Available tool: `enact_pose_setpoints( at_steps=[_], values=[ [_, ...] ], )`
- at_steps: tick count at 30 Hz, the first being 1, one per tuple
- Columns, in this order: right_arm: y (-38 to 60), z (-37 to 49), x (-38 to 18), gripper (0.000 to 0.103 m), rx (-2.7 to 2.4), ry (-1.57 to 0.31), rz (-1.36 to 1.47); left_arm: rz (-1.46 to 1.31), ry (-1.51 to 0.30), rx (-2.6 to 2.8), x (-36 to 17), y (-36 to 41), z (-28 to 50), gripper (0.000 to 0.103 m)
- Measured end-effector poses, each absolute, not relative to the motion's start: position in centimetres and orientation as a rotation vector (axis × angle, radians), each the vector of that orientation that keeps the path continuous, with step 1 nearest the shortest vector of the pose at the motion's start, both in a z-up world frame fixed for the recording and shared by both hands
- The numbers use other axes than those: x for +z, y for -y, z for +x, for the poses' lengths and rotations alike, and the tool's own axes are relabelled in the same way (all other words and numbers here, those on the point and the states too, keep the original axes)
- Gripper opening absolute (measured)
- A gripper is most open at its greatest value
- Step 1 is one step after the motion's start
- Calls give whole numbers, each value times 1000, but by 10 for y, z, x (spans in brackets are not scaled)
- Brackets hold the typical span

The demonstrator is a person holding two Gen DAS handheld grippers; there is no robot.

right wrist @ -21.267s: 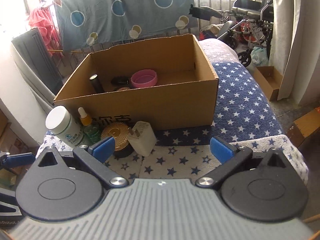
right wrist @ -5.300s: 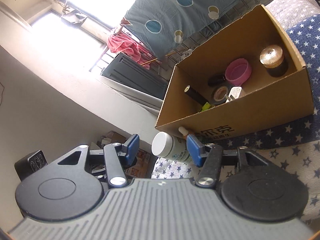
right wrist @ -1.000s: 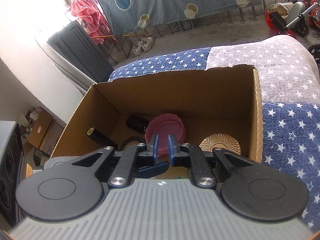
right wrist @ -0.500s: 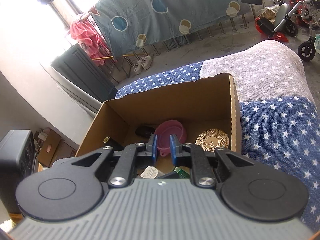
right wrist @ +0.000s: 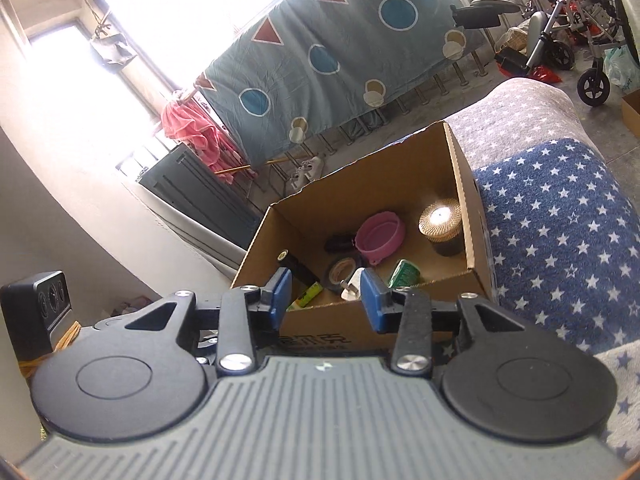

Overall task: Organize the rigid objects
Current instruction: 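Withdraw the right gripper and move it to the white plastic jar, then close the right gripper on the white plastic jar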

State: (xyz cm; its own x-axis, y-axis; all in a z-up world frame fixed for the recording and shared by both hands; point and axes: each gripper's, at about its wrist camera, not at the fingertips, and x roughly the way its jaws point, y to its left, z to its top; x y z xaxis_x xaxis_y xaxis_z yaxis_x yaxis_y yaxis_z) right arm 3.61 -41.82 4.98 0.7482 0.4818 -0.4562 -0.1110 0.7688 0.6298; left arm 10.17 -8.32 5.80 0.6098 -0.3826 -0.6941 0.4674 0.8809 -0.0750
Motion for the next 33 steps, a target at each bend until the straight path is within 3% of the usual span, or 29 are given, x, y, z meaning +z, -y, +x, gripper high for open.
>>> enact_pose_setpoints(
  at_steps=[9,18,33],
  values=[
    [368,22,47,47,425,-708,621,62,-741,-386,65,17,75,77],
    [309,46,46,59,513,-778,622,126,-796,-291,32,1,87,80],
    [240,118,5,59,498,-910,637,146,-849,-288,-8,8,118,79]
  ],
)
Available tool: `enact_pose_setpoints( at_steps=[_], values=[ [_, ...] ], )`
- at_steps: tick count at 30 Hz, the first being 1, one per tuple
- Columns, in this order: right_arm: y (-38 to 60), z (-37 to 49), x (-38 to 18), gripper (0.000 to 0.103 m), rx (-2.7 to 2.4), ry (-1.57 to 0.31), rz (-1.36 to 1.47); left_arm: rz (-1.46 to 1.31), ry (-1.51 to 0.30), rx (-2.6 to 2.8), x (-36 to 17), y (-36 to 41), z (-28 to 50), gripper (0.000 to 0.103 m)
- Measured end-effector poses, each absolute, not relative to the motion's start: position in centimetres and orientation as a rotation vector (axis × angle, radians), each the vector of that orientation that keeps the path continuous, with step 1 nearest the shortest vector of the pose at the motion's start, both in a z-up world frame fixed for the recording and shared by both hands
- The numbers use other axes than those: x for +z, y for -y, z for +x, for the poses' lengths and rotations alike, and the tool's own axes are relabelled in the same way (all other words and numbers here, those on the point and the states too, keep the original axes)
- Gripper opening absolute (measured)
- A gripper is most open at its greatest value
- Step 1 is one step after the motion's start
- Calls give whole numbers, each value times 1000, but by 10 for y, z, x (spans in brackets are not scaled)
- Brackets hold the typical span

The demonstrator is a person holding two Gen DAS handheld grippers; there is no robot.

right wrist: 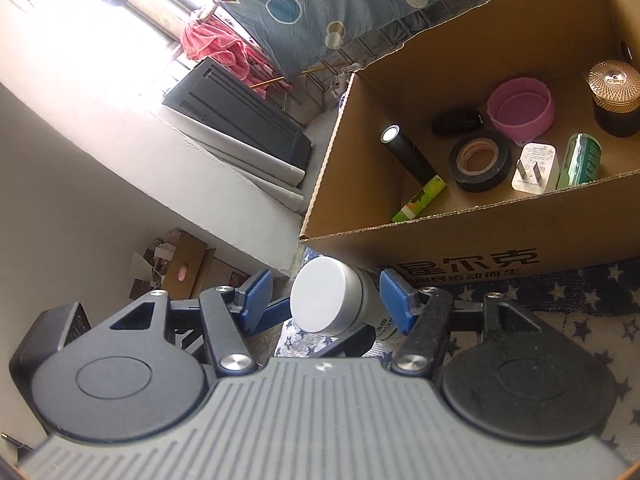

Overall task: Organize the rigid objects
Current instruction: 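Close the right gripper on the white plastic jar, then lift the white plastic jar toward the box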

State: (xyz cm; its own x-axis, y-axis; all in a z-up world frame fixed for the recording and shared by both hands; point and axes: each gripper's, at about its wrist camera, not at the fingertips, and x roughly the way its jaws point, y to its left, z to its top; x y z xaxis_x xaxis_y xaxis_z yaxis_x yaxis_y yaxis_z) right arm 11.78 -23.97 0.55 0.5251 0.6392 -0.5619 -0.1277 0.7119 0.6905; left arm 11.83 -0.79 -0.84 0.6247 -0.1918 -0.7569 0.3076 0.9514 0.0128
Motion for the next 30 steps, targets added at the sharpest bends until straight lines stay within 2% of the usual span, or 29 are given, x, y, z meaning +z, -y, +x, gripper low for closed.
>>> enact_pose_setpoints(
  at_steps=[9,14,30],
  values=[
    [233,132,-12,53,483,-946,634,139,-866,-305,-16,14,126,69],
    [232,136,-20,45,501,-955,662,136,-873,-311,-19,16,126,55],
    [240,123,-13,42,493,-932,667,122,-847,-325,-12,21,111,54]
  ],
)
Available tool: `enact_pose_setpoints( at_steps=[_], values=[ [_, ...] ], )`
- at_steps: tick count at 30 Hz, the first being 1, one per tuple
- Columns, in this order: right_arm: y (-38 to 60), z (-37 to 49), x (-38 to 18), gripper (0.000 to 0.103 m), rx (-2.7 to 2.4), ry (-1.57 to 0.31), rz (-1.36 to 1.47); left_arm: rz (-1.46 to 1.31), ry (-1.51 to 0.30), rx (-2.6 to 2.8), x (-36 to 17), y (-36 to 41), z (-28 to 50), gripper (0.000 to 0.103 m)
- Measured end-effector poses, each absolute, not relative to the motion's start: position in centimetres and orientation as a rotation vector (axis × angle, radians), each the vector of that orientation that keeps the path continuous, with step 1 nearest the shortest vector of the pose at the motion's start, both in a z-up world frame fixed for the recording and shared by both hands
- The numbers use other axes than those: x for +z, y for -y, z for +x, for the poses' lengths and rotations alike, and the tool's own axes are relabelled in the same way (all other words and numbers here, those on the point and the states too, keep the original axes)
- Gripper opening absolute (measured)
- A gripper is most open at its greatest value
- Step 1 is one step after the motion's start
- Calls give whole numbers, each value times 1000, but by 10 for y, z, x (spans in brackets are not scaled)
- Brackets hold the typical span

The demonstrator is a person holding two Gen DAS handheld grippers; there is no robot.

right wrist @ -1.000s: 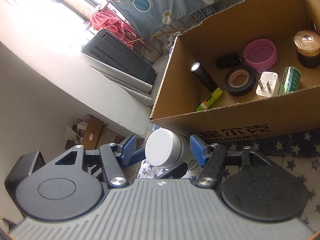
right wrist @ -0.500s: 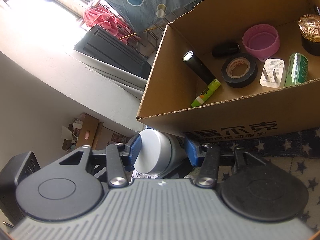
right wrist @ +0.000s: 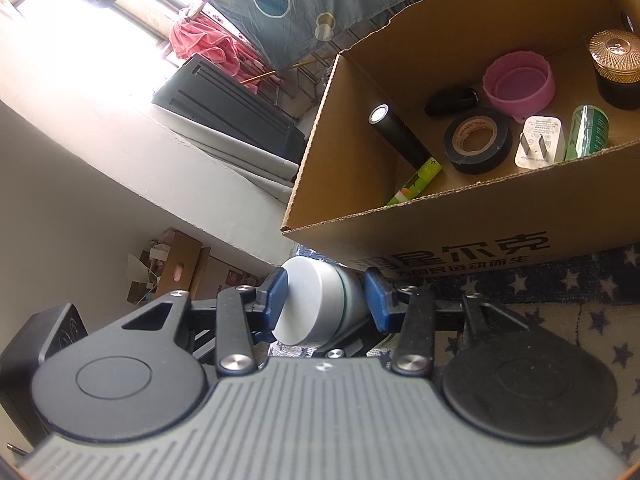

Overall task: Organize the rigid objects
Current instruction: 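Lift the white plastic jar toward the box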

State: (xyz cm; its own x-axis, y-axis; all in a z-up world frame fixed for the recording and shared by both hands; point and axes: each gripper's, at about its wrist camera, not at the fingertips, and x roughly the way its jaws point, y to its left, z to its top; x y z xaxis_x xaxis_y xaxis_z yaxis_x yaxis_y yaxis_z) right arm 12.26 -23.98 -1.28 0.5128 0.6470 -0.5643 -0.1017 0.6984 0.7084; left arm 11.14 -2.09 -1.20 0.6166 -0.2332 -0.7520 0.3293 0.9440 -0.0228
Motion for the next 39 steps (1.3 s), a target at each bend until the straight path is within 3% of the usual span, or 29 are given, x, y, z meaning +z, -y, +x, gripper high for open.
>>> enact_pose_setpoints(
  at_steps=[18,24,39],
  values=[
    [305,41,-4,46,334,-866,674,200,-793,-585,-22,70,66,54],
    [319,37,-23,50,333,-891,733,199,-803,-577,-31,80,63,54],
    [327,38,-34,51,373,-885,798,236,-834,-556,-37,90,64,54]
  ],
)
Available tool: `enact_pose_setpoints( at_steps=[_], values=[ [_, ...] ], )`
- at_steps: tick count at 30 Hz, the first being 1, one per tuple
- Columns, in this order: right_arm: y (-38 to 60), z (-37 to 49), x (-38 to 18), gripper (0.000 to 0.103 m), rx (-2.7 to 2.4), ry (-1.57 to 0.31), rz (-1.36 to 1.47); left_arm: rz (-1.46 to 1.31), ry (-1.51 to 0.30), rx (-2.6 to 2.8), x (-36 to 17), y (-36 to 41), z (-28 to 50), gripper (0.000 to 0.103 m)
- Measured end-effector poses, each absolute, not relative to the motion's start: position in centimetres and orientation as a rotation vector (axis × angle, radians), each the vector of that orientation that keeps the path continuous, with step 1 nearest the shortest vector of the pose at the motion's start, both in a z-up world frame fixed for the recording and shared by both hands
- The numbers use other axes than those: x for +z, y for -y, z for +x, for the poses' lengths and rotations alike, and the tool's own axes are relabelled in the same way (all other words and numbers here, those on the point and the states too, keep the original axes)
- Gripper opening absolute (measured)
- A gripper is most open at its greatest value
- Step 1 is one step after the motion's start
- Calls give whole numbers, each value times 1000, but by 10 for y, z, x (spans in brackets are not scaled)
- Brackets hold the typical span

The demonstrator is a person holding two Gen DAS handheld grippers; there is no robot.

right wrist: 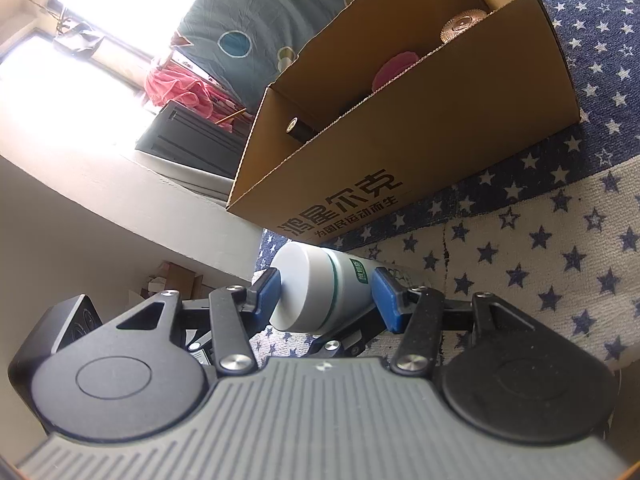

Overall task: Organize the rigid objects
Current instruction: 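Hold the white jar raised beside the box with the right gripper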

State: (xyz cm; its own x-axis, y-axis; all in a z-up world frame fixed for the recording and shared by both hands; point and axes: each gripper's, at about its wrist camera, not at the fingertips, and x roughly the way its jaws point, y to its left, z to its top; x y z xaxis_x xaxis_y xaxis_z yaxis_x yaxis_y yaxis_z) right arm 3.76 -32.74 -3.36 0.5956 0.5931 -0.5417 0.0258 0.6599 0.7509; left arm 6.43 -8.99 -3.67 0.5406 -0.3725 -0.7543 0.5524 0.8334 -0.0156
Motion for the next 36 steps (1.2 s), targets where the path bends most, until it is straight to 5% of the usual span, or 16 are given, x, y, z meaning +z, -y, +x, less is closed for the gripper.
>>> enact_pose_setpoints(
  at_steps=[36],
  values=[
    [326,36,-36,54,370,-901,789,215,-857,-538,-38,93,58,54]
  ],
)
